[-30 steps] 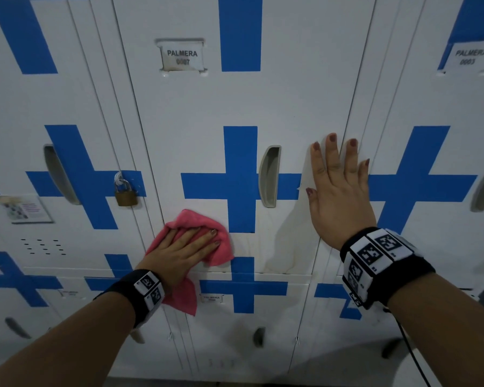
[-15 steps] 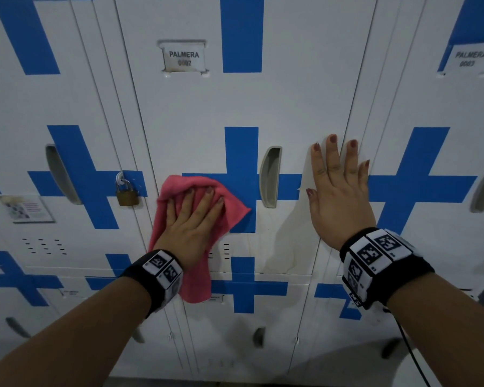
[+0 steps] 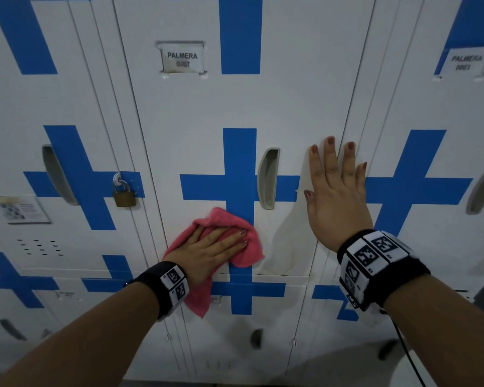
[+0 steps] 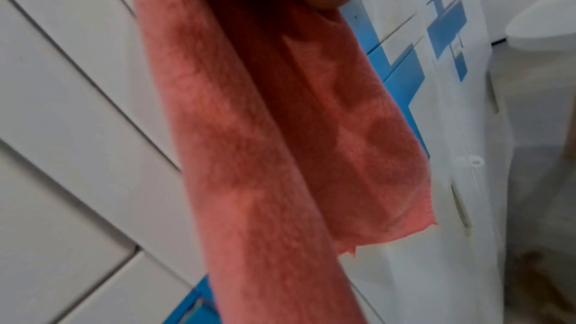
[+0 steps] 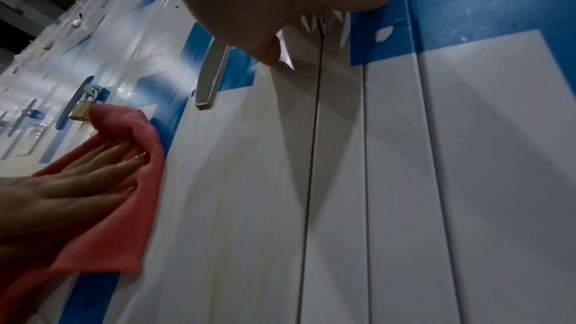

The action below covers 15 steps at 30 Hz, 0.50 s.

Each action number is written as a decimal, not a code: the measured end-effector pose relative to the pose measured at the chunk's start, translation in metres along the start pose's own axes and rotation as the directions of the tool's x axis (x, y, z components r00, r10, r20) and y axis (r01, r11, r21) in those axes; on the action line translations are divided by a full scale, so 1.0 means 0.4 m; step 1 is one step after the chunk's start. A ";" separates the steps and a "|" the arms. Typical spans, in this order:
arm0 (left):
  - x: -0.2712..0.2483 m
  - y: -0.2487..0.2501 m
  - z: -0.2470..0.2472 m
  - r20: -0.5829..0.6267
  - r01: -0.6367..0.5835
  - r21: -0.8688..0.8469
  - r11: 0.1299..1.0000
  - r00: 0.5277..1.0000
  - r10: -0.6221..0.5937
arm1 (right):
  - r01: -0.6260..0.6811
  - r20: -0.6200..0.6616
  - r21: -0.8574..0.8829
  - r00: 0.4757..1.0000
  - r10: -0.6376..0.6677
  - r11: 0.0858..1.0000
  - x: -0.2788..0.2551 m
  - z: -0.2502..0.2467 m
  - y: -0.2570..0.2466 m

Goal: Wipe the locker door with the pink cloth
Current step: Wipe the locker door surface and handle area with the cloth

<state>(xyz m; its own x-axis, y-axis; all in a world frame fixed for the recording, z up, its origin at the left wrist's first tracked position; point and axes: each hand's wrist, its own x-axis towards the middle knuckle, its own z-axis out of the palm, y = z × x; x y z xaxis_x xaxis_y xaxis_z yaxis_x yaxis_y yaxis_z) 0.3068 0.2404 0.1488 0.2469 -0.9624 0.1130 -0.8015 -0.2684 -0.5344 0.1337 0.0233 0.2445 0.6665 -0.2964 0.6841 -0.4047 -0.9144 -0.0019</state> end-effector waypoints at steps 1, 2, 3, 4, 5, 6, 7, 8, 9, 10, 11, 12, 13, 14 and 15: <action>-0.005 -0.002 0.007 0.053 -0.012 0.003 1.000 0.999 0.012 | 0.000 0.000 -0.001 1.000 0.000 1.000 0.000 0.000 0.000; -0.009 -0.002 0.007 0.116 -0.022 -0.007 1.000 0.993 0.023 | 0.001 -0.001 -0.002 1.000 -0.001 1.000 0.000 0.001 0.000; -0.011 0.001 0.007 0.174 -0.034 -0.028 0.999 0.984 0.039 | 0.001 -0.002 -0.004 1.000 -0.001 1.000 -0.001 0.001 0.000; -0.013 0.002 0.008 0.211 -0.055 -0.037 0.998 0.976 0.062 | 0.000 -0.004 -0.005 1.000 0.000 1.000 -0.001 0.002 0.000; -0.015 0.003 0.011 0.242 -0.081 -0.045 0.996 0.966 0.090 | 0.001 -0.006 -0.004 1.000 -0.001 1.000 -0.001 0.002 0.000; -0.016 0.005 0.013 0.267 -0.101 -0.047 0.994 0.957 0.110 | 0.001 -0.006 -0.004 1.000 -0.001 1.000 -0.001 0.002 0.000; -0.019 0.006 0.019 0.294 -0.122 -0.044 0.992 0.947 0.129 | 0.001 -0.005 -0.005 1.000 -0.001 1.000 -0.001 0.002 0.000; -0.021 0.004 0.017 0.335 -0.133 -0.060 0.989 0.931 0.145 | 0.001 -0.003 -0.008 1.000 -0.001 1.000 0.000 0.001 0.001; -0.024 0.001 0.013 0.361 -0.142 -0.067 0.988 0.919 0.157 | 0.001 0.000 -0.011 1.000 -0.001 1.000 0.001 0.001 0.001; -0.028 -0.004 0.011 0.371 -0.151 -0.067 0.986 0.914 0.165 | 0.002 0.001 -0.013 1.000 -0.002 1.000 0.001 0.001 0.002; -0.035 -0.011 0.015 0.387 -0.154 -0.060 0.986 0.907 0.165 | 0.003 0.001 -0.012 1.000 -0.003 1.000 0.000 0.001 0.002; -0.039 -0.018 0.013 0.409 -0.153 -0.057 0.987 0.898 0.163 | 0.004 0.001 -0.008 1.000 -0.004 1.000 0.000 0.000 0.002; -0.045 -0.023 0.008 0.430 -0.164 -0.045 0.986 0.887 0.167 | 0.004 0.000 -0.004 1.000 -0.004 1.000 0.000 0.000 0.002; -0.049 -0.027 0.002 0.446 -0.180 -0.023 0.983 0.879 0.171 | 0.005 0.001 -0.002 1.000 -0.005 1.000 0.000 0.000 0.002; -0.054 -0.030 -0.002 0.460 -0.192 -0.006 0.981 0.871 0.174 | 0.006 0.002 -0.003 1.000 -0.006 1.000 -0.001 0.000 0.002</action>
<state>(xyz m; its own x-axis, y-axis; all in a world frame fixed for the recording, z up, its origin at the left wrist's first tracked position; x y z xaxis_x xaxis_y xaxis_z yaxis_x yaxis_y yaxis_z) 0.3105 0.2643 0.1535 0.3266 -0.8654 -0.3800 -0.8372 -0.0783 -0.5413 0.1332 0.0227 0.2444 0.6701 -0.2913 0.6827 -0.4022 -0.9155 0.0041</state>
